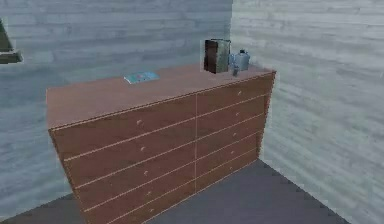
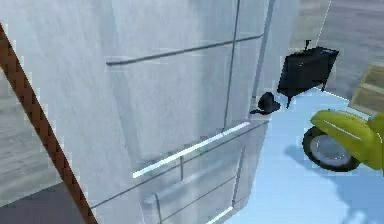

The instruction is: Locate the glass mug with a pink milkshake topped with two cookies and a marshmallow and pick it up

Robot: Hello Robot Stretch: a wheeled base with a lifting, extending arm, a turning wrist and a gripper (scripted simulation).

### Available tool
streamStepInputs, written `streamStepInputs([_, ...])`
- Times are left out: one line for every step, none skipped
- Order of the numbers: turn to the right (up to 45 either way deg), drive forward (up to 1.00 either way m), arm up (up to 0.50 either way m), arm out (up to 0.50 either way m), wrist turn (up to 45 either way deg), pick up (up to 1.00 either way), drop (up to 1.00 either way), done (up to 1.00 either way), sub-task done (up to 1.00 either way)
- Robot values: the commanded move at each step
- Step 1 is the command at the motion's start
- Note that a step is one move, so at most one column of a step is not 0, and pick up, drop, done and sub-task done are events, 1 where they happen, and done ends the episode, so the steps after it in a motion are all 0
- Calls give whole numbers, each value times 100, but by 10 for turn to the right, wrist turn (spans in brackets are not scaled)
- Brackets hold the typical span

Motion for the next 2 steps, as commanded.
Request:
streamStepInputs([0, 75, 0, 0, 0, 0, 0, 0, 0])
streamStepInputs([450, 0, 0, 0, 0, 0, 0, 0, 0])
